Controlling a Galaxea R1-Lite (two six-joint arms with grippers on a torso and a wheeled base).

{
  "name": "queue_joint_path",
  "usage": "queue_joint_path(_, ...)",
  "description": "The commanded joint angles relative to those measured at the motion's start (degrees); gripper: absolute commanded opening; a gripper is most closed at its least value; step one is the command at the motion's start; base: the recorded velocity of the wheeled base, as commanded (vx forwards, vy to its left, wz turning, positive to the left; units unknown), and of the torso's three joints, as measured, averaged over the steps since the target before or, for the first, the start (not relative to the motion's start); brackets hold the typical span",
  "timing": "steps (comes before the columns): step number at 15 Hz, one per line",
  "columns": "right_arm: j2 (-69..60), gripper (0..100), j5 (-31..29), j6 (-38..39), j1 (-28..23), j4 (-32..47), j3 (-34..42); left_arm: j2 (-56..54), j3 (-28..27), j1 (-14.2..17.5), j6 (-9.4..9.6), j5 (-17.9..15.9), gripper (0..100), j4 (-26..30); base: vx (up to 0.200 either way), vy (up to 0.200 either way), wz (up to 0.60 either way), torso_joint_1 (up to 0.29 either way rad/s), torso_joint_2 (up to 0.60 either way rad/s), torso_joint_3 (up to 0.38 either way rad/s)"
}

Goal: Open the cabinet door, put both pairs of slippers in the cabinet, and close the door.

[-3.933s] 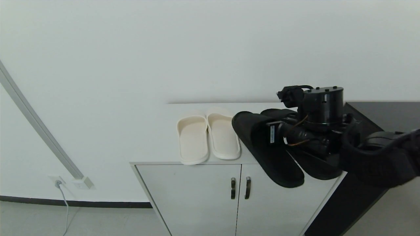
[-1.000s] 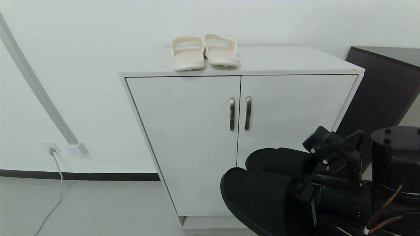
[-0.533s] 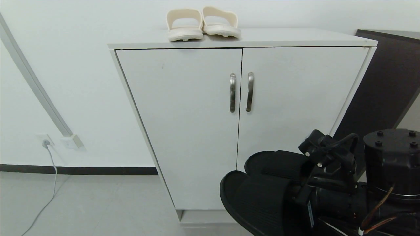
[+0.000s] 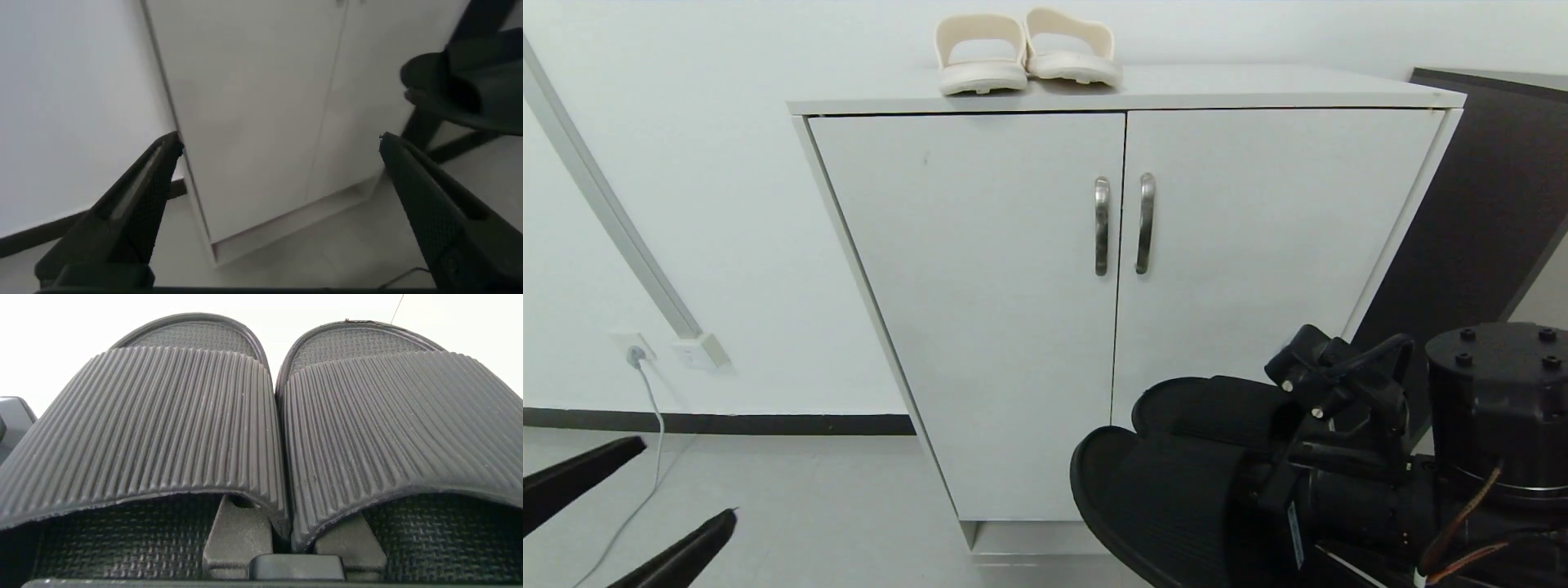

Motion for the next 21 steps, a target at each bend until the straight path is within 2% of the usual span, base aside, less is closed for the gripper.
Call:
queue_joint_path(1,0.20,0,0.04,0.08,-0.06,-0.18,0.01,13.18,-5.33,-9.30,-0.05,0.03,100,-2.67,0.000,0.000,0.00,0.000,0.00,0.000)
queue_joint_path(4,0.46,0,-0.14,-0.01,-0.14,-1.15,0.27,22.67,-12.80,-19.41,-0.13,6.01,100,-4.16,0.000,0.000,0.00,0.000,0.00,0.000)
queue_joint_path(6,0.46,0,-0.31,-0.01,-0.14,-1.15,0.27,30.49,-17.72,-25.12,-0.22,8.38,100,-8.56,0.000,0.000,0.00,0.000,0.00,0.000)
queue_joint_path(7,0.37,0,-0.31,-0.01,-0.23,-1.15,0.27,33.83,-20.18,-27.05,-0.49,9.09,100,-10.67,0.000,0.000,0.00,0.000,0.00,0.000)
queue_joint_path(9,0.20,0,-0.40,-0.01,-0.58,-1.15,0.27,39.81,-25.81,-30.75,-2.42,10.49,100,-12.69,0.000,0.000,0.00,0.000,0.00,0.000)
queue_joint_path(11,0.29,0,-0.40,-0.01,-1.11,-1.15,0.27,44.73,-31.70,-32.94,-2.68,11.28,100,-12.69,0.000,0.000,0.00,0.000,0.00,0.000)
queue_joint_path(14,0.29,0,-0.40,-0.01,-1.11,-1.15,0.27,51.94,-40.05,-34.17,-3.83,8.30,100,-12.69,0.000,0.000,0.00,0.000,0.00,0.000)
queue_joint_path(16,0.29,0,-0.31,-0.01,-1.11,-1.15,0.27,53.96,-43.83,-36.81,-6.11,5.48,100,-12.60,0.000,0.000,0.00,0.000,0.00,0.000)
queue_joint_path(17,0.46,0,-0.14,-0.01,-1.11,-1.15,0.27,55.10,-45.94,-37.16,-7.16,4.34,100,-12.25,0.000,0.000,0.00,0.000,0.00,0.000)
queue_joint_path(19,0.99,0,-0.05,-0.01,-1.11,-1.15,0.19,57.47,-50.59,-37.16,-11.30,1.44,100,-12.08,0.000,0.000,0.00,0.000,0.00,0.000)
queue_joint_path(20,0.81,0,-0.05,-0.01,-1.02,-1.06,0.36,58.35,-52.97,-37.16,-12.26,-0.05,100,-11.72,0.000,0.000,0.00,0.000,0.00,0.000)
queue_joint_path(21,0.64,0,-0.05,-0.01,-1.11,-1.15,0.62,59.23,-55.87,-37.07,-12.35,-0.85,100,-9.88,0.000,0.000,0.00,0.000,0.00,0.000)
